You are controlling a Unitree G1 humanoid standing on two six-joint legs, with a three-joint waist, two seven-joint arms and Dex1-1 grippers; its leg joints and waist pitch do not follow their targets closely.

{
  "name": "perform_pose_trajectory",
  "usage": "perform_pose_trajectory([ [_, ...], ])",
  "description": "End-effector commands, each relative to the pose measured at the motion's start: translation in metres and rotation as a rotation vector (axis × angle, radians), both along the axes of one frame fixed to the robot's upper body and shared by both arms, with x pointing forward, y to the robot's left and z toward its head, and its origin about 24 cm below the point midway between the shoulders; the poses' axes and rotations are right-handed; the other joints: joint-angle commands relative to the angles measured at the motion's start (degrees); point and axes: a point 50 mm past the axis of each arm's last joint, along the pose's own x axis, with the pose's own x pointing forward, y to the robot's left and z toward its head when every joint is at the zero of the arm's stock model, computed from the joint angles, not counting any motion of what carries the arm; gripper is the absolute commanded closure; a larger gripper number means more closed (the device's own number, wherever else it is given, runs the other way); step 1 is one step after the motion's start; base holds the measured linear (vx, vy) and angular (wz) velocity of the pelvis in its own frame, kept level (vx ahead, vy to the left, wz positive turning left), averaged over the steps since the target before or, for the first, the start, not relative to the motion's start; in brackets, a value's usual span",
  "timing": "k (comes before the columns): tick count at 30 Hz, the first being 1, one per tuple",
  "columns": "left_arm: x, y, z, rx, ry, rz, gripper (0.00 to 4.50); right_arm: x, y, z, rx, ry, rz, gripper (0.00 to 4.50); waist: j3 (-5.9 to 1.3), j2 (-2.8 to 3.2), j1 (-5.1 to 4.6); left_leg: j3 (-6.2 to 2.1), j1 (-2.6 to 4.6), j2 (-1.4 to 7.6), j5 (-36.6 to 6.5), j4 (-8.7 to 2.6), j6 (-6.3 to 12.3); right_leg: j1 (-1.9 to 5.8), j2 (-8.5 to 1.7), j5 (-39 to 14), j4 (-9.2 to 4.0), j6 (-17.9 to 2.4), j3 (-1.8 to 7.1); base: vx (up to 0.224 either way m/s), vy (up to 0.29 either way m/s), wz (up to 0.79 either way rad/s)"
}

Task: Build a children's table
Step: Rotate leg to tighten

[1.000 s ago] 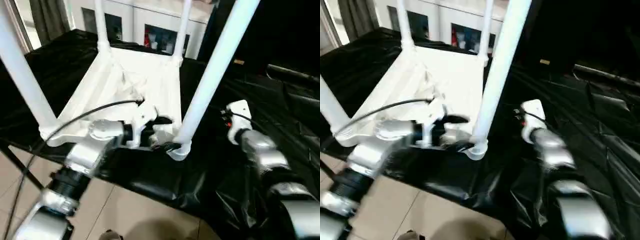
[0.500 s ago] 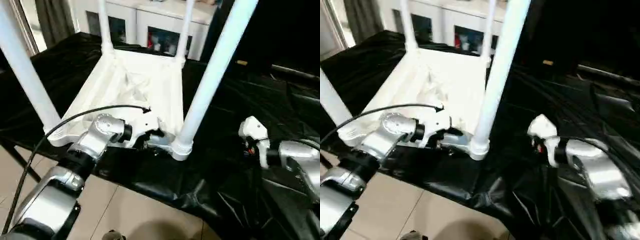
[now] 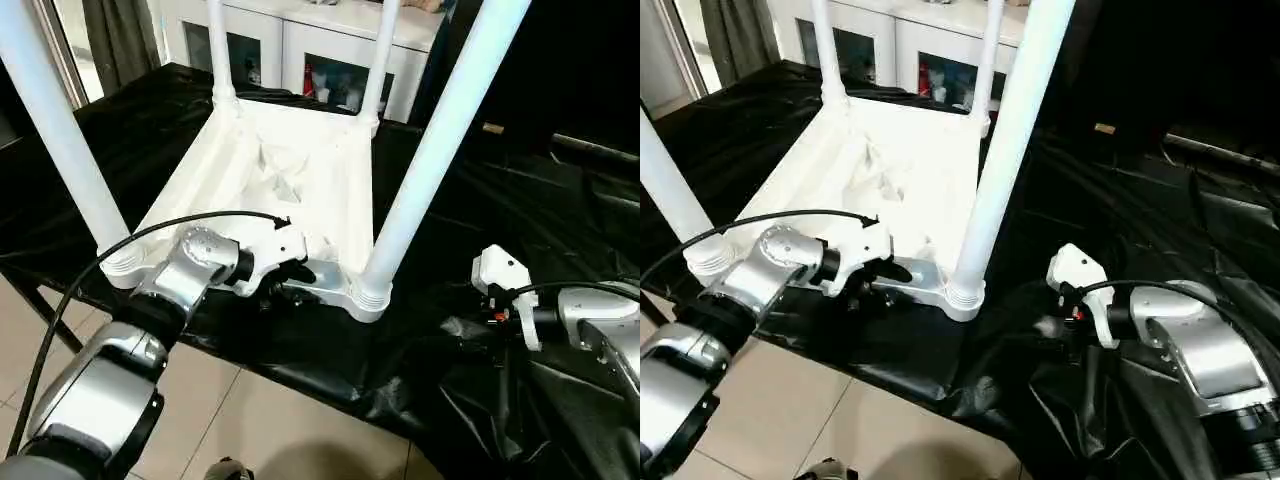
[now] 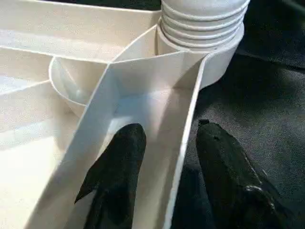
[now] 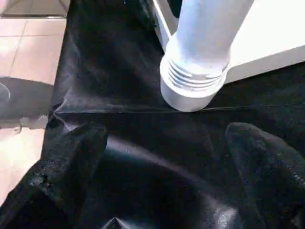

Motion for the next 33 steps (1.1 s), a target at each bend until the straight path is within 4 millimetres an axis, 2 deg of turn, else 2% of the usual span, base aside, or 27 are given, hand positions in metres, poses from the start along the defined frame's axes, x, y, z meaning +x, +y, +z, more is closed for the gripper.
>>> perform_pose_trajectory([
  [1,0.003,-0.003,0.006,0.000,-0.021,-0.013,2.76,-0.002,0.000,0.003,-0.011,0.001,0.014,0.00,-4.18,0.01,0.29,-0.02,1.09,0.93,-15.8,-4.10,0.44,2.65,-3.25,-16.3,-4.88,-10.5,1.64,0.000,0.000,0.00],
  [16,0.005,0.000,0.002,0.018,-0.003,-0.008,4.00,-0.006,0.000,0.003,-0.024,0.025,0.019,0.00,-4.00,0.12,0.35,-0.20,1.24,0.96,-17.9,-4.25,-0.12,2.52,-3.46,-20.3,-5.40,-9.5,1.61,0.000,0.000,0.00],
  [18,0.005,0.001,0.001,0.028,0.004,-0.008,4.05,-0.006,0.000,0.003,-0.023,0.025,0.018,0.00,-4.07,-0.01,0.16,-0.26,0.94,0.88,-17.1,-4.29,-0.10,2.77,-3.41,-19.2,-5.25,-9.5,1.58,0.000,0.000,0.00],
  [22,0.004,0.003,-0.002,0.056,0.016,-0.001,4.29,-0.003,0.001,0.004,-0.014,-0.008,-0.003,0.00,-4.15,-0.06,-0.16,-0.17,0.82,0.77,-15.7,-4.18,0.18,2.95,-3.31,-16.4,-4.96,-10.2,1.60,0.000,0.000,0.00],
  [23,0.004,0.004,-0.002,0.052,0.025,0.009,4.31,0.000,0.002,0.004,-0.012,-0.027,-0.023,0.00,-4.16,0.11,-0.14,-0.17,0.91,0.78,-15.6,-4.15,0.26,2.92,-3.32,-16.0,-4.92,-10.4,1.61,0.000,0.000,0.00],
  [26,-0.004,0.000,-0.002,-0.003,0.064,0.020,4.47,0.007,0.007,0.001,0.020,-0.086,-0.102,0.00,-3.93,-0.14,-0.74,-0.19,0.70,0.83,-15.0,-4.34,-0.17,2.96,-3.35,-15.7,-4.69,-10.8,1.55,0.000,0.000,0.00],
  [29,-0.010,-0.003,-0.003,-0.030,0.063,0.021,4.47,0.005,0.012,-0.004,0.039,-0.092,-0.114,0.00,-3.92,0.15,-1.23,-0.15,1.05,0.99,-15.6,-4.42,0.10,2.78,-3.11,-14.4,-4.62,-11.6,1.63,0.000,0.000,0.00],
  [30,-0.015,-0.004,-0.004,-0.043,0.063,0.028,4.47,0.003,0.015,-0.006,0.041,-0.098,-0.111,0.00,-3.77,0.00,-1.36,-0.13,1.00,1.11,-15.4,-4.50,0.12,2.73,-3.13,-13.6,-4.50,-11.8,1.69,0.000,0.000,0.00],
  [31,-0.021,-0.005,-0.006,-0.056,0.051,0.045,4.47,0.001,0.019,-0.009,0.057,-0.109,-0.120,0.00,-3.40,-0.40,-1.50,0.02,0.83,1.00,-15.5,-4.53,0.50,2.57,-3.03,-14.1,-4.73,-11.6,1.71,0.000,0.000,0.00],
  [33,-0.027,-0.006,-0.009,-0.060,0.034,0.047,4.47,0.002,0.023,-0.009,0.083,-0.136,-0.148,0.00,-3.15,-0.42,-1.65,0.11,0.94,0.98,-15.8,-4.66,1.04,2.33,-2.98,-16.3,-4.95,-10.8,1.78,0.000,0.000,0.00],
])
